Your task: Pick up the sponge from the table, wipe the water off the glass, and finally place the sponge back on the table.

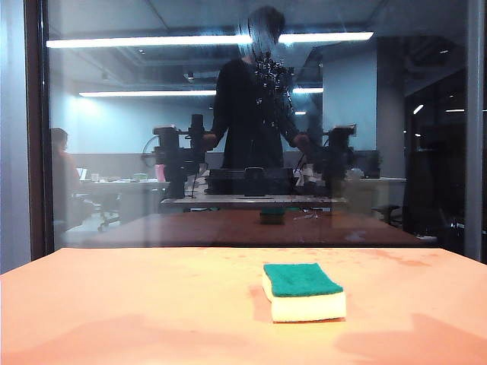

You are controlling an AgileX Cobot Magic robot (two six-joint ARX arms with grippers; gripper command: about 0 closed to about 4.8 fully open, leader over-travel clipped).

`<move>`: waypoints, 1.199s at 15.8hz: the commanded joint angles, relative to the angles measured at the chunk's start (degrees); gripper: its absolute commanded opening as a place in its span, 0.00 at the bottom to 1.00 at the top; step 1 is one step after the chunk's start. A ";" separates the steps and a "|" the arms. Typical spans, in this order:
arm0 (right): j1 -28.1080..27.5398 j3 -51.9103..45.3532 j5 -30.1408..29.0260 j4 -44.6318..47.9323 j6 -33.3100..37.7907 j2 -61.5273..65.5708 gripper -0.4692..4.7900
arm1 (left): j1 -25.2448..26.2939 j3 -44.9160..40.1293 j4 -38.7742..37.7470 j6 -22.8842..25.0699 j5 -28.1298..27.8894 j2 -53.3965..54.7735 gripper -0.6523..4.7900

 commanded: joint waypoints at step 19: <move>-0.02 -0.07 -3.61 1.05 0.07 -0.02 0.08 | -0.02 0.31 1.46 -0.02 1.57 0.07 0.17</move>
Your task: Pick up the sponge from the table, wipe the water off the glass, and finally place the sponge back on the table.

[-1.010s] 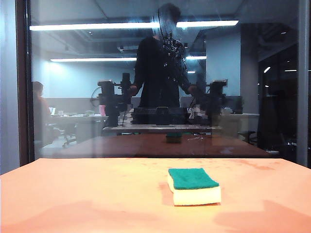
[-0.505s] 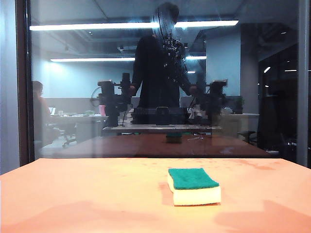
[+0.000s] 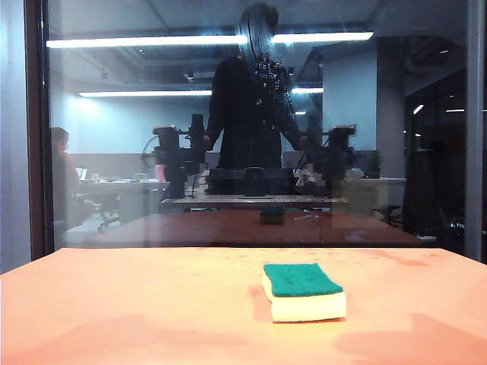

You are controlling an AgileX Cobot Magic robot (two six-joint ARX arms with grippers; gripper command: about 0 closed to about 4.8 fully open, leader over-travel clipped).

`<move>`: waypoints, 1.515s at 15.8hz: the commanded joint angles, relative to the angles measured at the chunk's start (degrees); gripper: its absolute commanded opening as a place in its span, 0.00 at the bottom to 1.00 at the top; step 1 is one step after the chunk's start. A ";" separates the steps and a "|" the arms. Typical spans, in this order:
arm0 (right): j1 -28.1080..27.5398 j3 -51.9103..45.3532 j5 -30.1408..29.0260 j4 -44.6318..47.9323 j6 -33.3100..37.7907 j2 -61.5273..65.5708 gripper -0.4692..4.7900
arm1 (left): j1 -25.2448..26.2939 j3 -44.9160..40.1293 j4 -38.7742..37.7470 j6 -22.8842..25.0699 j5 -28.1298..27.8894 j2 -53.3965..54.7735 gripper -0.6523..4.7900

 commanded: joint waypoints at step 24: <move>0.20 38.91 -24.70 -26.45 10.88 40.24 0.49 | -0.04 11.13 -14.73 -5.51 27.26 0.07 0.17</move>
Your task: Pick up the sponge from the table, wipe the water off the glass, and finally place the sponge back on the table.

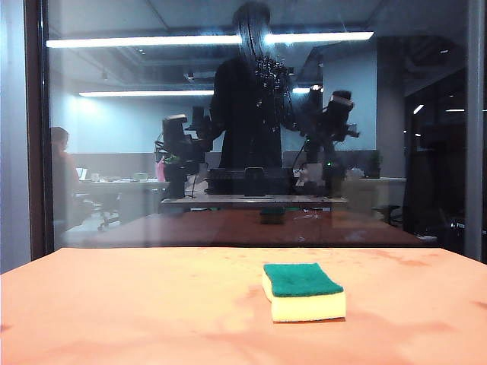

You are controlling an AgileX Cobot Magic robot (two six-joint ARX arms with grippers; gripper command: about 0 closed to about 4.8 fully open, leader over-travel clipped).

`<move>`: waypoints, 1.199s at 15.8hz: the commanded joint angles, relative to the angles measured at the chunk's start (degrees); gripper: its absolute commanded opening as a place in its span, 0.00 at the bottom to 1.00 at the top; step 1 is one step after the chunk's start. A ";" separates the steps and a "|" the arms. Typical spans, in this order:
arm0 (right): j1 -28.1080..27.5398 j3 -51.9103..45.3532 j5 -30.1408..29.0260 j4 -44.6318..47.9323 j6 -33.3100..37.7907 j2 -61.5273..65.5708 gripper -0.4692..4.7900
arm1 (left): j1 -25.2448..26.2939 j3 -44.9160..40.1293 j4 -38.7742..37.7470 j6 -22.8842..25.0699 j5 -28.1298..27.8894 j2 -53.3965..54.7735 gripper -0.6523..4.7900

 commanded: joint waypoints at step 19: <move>17.22 11.69 -7.85 16.98 5.99 55.65 0.71 | 0.00 0.31 -2.21 -0.20 2.23 0.00 0.17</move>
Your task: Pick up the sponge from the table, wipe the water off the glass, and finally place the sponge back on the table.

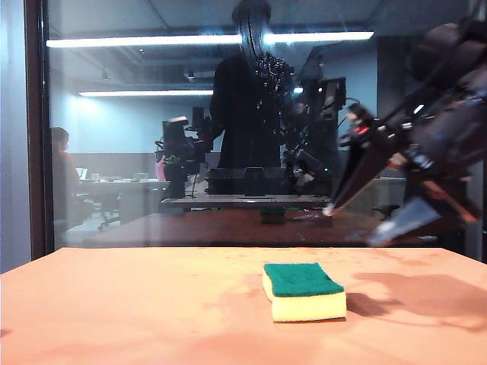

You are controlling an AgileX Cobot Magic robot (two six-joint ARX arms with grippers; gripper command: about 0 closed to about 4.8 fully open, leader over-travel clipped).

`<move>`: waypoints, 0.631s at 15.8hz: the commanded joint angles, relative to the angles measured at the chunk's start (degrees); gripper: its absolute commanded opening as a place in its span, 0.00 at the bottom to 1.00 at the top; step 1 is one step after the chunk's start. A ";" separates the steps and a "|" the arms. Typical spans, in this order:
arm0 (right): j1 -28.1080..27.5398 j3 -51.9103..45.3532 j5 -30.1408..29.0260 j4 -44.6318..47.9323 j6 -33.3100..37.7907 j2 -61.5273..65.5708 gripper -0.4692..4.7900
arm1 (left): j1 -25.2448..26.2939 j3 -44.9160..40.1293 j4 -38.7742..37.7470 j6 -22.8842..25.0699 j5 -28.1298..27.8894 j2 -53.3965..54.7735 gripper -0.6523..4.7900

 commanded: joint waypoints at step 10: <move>4.37 6.25 4.92 4.63 0.11 13.49 0.71 | 0.00 0.31 0.74 -0.20 0.33 0.09 0.17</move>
